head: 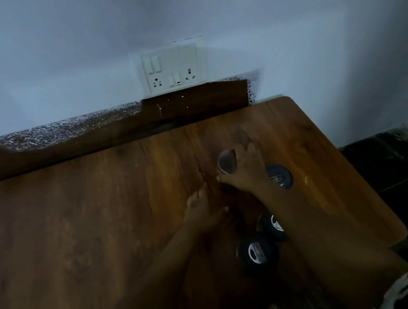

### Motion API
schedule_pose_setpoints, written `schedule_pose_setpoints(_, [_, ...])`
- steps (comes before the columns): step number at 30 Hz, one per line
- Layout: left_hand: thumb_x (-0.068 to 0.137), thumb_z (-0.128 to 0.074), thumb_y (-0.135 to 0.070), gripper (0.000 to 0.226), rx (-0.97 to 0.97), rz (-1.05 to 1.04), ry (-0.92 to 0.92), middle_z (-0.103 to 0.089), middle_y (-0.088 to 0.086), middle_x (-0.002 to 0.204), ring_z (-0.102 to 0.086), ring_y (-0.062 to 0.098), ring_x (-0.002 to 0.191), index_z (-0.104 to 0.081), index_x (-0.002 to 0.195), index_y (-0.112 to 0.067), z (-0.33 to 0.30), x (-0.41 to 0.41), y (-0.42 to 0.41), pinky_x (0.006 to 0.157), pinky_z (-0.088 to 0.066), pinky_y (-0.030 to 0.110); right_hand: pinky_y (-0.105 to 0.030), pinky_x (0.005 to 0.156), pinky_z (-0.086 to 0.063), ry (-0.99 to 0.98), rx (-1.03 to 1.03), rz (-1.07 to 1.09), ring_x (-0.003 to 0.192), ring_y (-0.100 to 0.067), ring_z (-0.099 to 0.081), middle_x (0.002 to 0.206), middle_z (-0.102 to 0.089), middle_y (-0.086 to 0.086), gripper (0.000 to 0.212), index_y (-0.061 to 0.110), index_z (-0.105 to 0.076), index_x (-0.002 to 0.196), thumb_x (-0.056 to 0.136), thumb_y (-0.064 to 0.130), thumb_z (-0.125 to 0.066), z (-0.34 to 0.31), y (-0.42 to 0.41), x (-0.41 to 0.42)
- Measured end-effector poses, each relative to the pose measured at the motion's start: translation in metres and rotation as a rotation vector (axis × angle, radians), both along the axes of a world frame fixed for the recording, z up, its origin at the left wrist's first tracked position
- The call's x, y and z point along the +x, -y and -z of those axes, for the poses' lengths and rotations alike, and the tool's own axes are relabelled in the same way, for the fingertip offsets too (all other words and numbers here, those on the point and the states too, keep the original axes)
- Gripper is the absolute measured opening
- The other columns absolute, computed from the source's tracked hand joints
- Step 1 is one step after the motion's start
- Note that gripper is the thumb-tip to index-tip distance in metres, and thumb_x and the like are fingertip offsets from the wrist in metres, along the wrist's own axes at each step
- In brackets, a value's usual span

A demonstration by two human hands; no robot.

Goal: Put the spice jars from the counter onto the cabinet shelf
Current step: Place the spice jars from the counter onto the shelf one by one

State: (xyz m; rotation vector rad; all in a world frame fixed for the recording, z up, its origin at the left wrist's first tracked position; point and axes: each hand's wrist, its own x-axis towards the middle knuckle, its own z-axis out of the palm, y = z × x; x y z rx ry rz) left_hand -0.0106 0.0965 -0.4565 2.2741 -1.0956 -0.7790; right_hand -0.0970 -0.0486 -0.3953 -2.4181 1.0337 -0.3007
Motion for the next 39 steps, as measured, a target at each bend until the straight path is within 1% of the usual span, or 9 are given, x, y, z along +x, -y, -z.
schedule_pose_setpoints(5, [0.067, -0.070, -0.063, 0.092, -0.369, -0.335, -1.036, -0.049, 0.009, 0.143, -0.050, 0.029, 0.127, -0.036, 0.144, -0.026, -0.037, -0.002, -0.002, 0.105, -0.043, 0.046, -0.029, 0.087, -0.043, 0.209, 0.274, -0.040, 0.121, -0.020, -0.047, 0.137, -0.045, 0.000, 0.081, 0.029, -0.044, 0.135, 0.066, 0.053, -0.080, -0.065, 0.004, 0.012])
schedule_pose_setpoints(8, [0.063, -0.064, -0.076, 0.093, -0.521, -0.360, -1.228, -0.056, 0.014, 0.136, -0.057, 0.032, 0.121, -0.045, 0.139, -0.026, -0.050, 0.008, -0.007, 0.093, -0.051, 0.042, -0.030, 0.084, -0.048, 0.227, 0.280, -0.041, 0.117, -0.020, -0.050, 0.133, -0.049, 0.001, 0.078, 0.034, -0.050, 0.129, 0.061, 0.061, -0.078, -0.087, 0.003, 0.009])
schedule_pose_setpoints(11, [0.059, -0.082, -0.058, 0.091, -0.555, -0.280, -1.187, -0.052, 0.010, 0.139, -0.054, 0.032, 0.124, -0.046, 0.137, -0.027, -0.062, 0.013, -0.009, 0.090, -0.053, 0.041, -0.033, 0.084, -0.051, 0.190, 0.325, -0.046, 0.115, -0.018, -0.051, 0.134, -0.051, 0.003, 0.084, 0.031, -0.053, 0.130, 0.058, 0.068, -0.075, -0.099, -0.002, 0.007])
schedule_pose_setpoints(15, [0.076, -0.074, -0.025, 0.055, -0.552, -0.242, -1.106, -0.053, 0.010, 0.133, -0.058, 0.030, 0.116, -0.050, 0.125, -0.028, -0.084, 0.011, -0.012, 0.086, -0.054, 0.037, -0.025, 0.074, -0.047, 0.198, 0.388, -0.041, 0.107, -0.017, -0.055, 0.133, -0.056, -0.002, 0.078, 0.024, -0.052, 0.133, 0.071, 0.067, -0.069, -0.108, -0.009, 0.007])
schedule_pose_setpoints(24, [0.077, -0.072, -0.036, 0.064, -0.598, -0.291, -1.063, -0.059, 0.012, 0.130, -0.062, 0.027, 0.114, -0.048, 0.133, -0.015, -0.101, 0.019, -0.030, 0.091, -0.054, 0.038, -0.042, 0.095, -0.048, 0.353, 0.458, 0.149, 0.117, -0.024, -0.054, 0.135, -0.052, -0.002, 0.083, 0.027, -0.048, 0.134, 0.073, 0.084, -0.046, -0.122, -0.026, 0.014])
schedule_pose_setpoints(27, [0.076, -0.072, -0.038, 0.067, -0.620, -0.281, -1.020, -0.059, 0.013, 0.129, -0.062, 0.027, 0.113, -0.048, 0.132, -0.013, -0.108, 0.018, -0.034, 0.086, -0.056, 0.033, -0.045, 0.092, -0.054, 0.440, 0.644, 0.109, 0.107, -0.021, -0.060, 0.126, -0.057, -0.003, 0.072, 0.025, -0.053, 0.126, 0.071, 0.072, -0.065, -0.121, -0.034, 0.017])
schedule_pose_setpoints(32, [0.083, -0.063, -0.055, 0.065, -0.618, -0.270, -0.965, -0.059, 0.013, 0.130, -0.063, 0.027, 0.114, -0.048, 0.133, -0.016, -0.113, 0.022, -0.037, 0.093, -0.053, 0.037, -0.040, 0.085, -0.059, 0.474, 0.560, 0.047, 0.102, -0.018, -0.063, 0.116, -0.060, 0.002, 0.058, 0.029, -0.058, 0.111, 0.065, 0.056, -0.080, -0.123, -0.043, 0.022])
schedule_pose_setpoints(37, [0.078, -0.048, -0.049, 0.058, -0.686, -0.294, -1.172, -0.065, 0.015, 0.108, -0.061, 0.025, 0.088, -0.056, 0.123, -0.012, -0.129, 0.028, -0.046, 0.074, -0.045, 0.033, -0.034, 0.075, -0.058, 0.540, 0.671, 0.066, 0.093, -0.015, -0.065, 0.111, -0.064, -0.001, 0.052, 0.019, -0.061, 0.111, 0.072, 0.048, -0.079, -0.136, -0.050, 0.023])
schedule_pose_setpoints(39, [0.077, -0.045, -0.048, 0.057, -0.697, -0.292, -1.236, -0.061, 0.017, 0.111, -0.058, 0.029, 0.095, -0.057, 0.120, -0.014, -0.131, 0.031, -0.046, 0.085, -0.045, 0.039, -0.028, 0.068, -0.055, 0.554, 0.690, 0.071, 0.092, -0.014, -0.064, 0.110, -0.064, 0.000, 0.053, 0.018, -0.061, 0.114, 0.073, 0.047, -0.078, -0.136, -0.052, 0.024])
